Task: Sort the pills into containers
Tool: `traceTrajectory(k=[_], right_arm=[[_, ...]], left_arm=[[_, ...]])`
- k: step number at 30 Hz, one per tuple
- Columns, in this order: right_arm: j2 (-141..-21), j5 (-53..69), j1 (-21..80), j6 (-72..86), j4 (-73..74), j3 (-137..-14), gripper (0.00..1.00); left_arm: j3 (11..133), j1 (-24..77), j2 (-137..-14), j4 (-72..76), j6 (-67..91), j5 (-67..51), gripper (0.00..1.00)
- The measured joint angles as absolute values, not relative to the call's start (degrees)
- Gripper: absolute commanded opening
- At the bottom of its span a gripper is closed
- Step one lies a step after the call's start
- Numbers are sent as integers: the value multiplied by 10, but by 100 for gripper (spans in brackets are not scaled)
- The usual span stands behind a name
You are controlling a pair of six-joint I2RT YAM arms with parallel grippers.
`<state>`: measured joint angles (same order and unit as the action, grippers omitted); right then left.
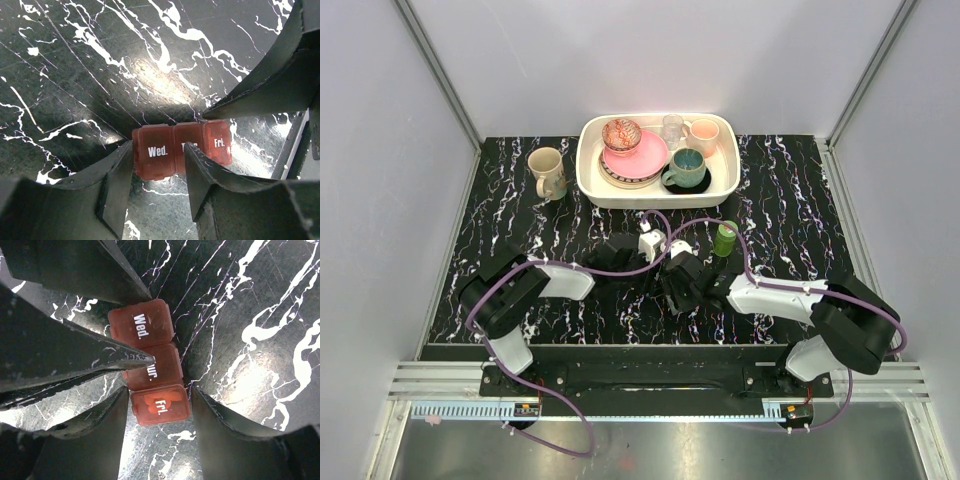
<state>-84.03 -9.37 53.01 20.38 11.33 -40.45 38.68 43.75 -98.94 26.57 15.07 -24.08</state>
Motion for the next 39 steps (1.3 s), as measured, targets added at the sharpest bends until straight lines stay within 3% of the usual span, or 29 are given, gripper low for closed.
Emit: traceTrajectory(k=[11, 16, 28, 39], right_arm=[[-841, -86, 531, 208, 111, -400, 50], [-841, -79, 531, 208, 109, -400, 41], [-842, -78, 531, 208, 103, -398, 38], [-839, -78, 532, 209, 101, -396, 35]], left_arm=[[398, 434, -974, 207, 150, -240, 52], [398, 420, -967, 190, 150, -240, 53], [395, 396, -945, 189, 151, -241, 56], [309, 309, -840, 243, 230, -244, 63]])
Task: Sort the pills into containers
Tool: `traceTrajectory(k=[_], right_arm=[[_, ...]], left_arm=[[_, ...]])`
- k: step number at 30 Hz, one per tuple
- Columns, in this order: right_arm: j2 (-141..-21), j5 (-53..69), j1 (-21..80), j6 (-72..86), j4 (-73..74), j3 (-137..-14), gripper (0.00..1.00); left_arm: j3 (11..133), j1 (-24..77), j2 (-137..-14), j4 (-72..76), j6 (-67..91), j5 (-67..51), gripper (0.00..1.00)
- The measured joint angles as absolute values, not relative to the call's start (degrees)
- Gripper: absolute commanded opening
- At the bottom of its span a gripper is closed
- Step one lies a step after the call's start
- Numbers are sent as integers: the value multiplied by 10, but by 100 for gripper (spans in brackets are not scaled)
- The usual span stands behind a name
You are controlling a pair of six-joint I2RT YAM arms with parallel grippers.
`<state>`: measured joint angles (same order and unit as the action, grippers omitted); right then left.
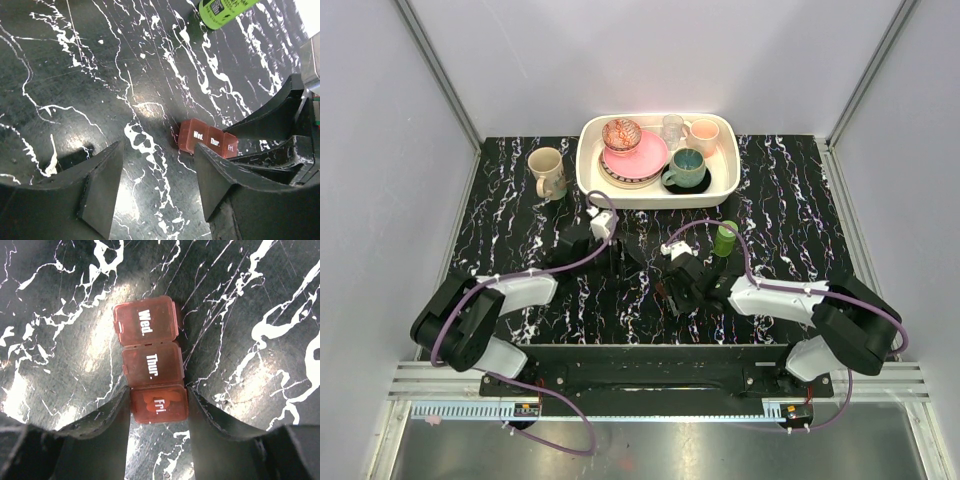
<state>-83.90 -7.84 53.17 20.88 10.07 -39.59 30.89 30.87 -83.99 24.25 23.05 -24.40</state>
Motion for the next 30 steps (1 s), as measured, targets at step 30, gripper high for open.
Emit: traceTrajectory(k=[30], right_arm=[[-667, -23, 533, 205, 159, -441, 32]], left_arm=[[190, 302, -849, 655, 631, -331, 70]])
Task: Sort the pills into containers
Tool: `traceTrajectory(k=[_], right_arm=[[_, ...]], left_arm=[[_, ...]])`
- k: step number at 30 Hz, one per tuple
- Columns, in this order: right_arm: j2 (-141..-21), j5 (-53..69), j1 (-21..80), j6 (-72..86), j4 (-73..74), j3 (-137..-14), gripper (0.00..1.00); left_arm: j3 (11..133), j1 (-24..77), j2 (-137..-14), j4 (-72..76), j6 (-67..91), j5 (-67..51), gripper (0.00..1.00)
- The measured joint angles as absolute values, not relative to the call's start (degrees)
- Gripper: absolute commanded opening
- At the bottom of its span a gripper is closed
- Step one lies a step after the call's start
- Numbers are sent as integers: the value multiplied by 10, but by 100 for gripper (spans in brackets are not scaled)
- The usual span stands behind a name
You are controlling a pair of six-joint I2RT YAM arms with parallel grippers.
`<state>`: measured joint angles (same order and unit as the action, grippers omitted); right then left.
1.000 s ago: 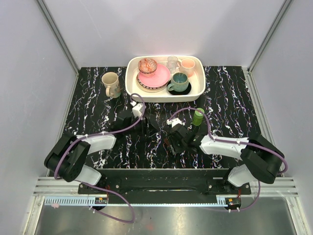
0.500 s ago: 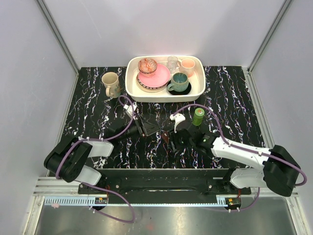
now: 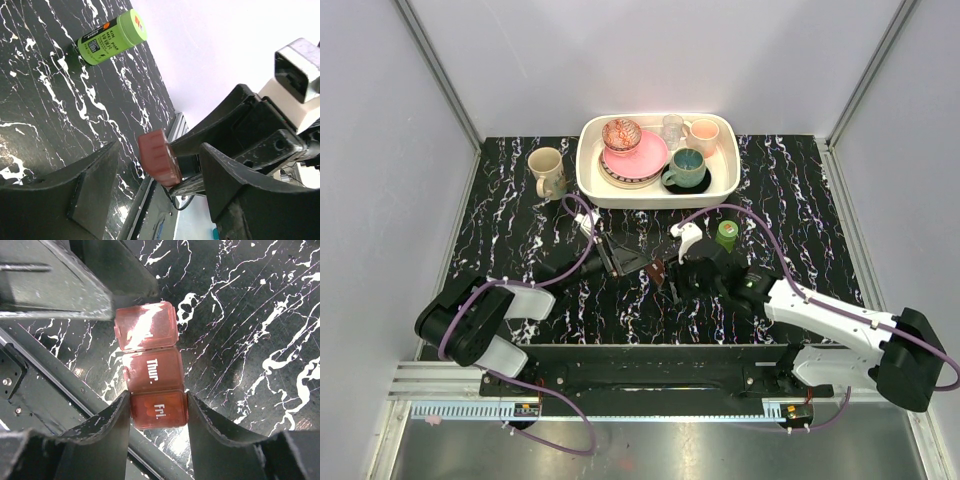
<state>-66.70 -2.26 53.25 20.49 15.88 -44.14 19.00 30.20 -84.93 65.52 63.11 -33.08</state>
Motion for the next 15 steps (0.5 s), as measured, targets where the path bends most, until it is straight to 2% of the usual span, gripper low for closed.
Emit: traceTrajectory(k=[9, 15], right_arm=[[-666, -18, 533, 205, 165, -452, 31], [-666, -18, 534, 204, 164, -460, 31]], left_arm=[[206, 335, -842, 575, 613, -312, 69], [217, 344, -840, 555, 605, -306, 64]])
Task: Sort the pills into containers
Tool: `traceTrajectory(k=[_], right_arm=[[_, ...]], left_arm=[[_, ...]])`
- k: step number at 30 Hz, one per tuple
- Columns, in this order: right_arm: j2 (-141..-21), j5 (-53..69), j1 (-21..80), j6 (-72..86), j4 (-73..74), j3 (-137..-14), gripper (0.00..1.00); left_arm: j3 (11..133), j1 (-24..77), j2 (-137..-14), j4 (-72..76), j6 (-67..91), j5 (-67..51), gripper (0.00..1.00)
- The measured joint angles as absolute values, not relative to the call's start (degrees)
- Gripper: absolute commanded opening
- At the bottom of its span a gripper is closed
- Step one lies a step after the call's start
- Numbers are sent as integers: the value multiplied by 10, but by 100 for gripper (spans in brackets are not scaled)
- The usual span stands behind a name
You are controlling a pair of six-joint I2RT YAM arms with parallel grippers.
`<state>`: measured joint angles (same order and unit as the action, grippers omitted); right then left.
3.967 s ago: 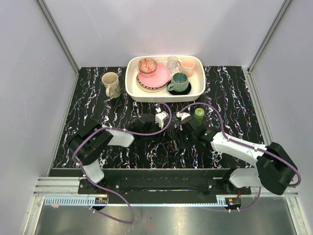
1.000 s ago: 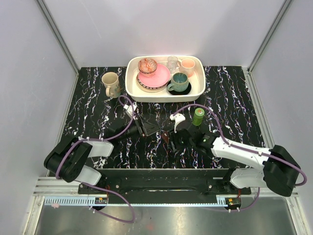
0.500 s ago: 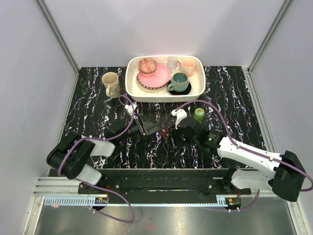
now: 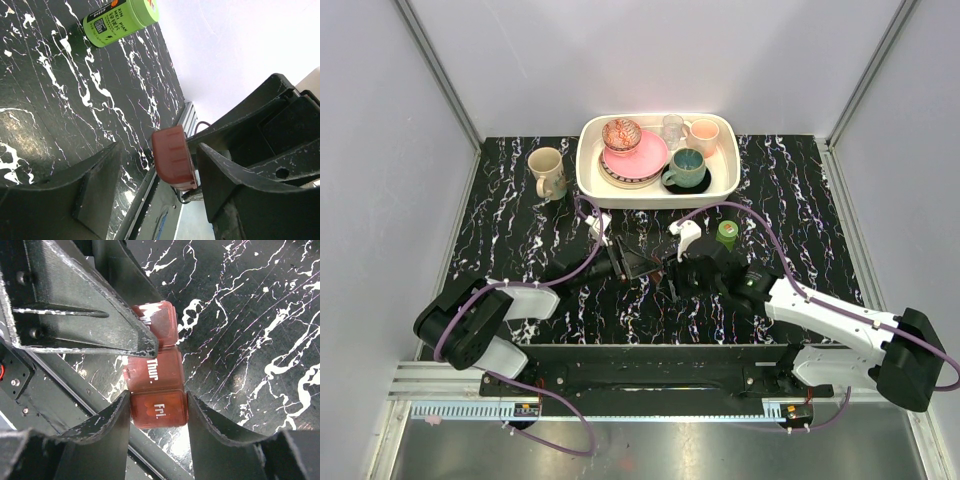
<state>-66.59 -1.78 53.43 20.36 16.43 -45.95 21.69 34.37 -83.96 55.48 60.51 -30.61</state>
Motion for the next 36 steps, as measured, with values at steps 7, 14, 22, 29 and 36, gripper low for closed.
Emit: traceTrajectory(k=[7, 14, 22, 29, 36], right_arm=[[-666, -8, 536, 203, 164, -463, 30], [-667, -8, 536, 203, 164, -463, 31], [-669, -8, 542, 197, 164, -465, 31], [-669, -8, 542, 197, 164, -466, 52], [-669, -5, 542, 199, 165, -472, 75]], left_arm=[[224, 351, -840, 550, 604, -298, 51], [228, 354, -840, 551, 608, -298, 33], [223, 358, -849, 597, 636, -296, 13], [209, 359, -871, 648, 665, -292, 12], [209, 362, -874, 666, 668, -292, 12]])
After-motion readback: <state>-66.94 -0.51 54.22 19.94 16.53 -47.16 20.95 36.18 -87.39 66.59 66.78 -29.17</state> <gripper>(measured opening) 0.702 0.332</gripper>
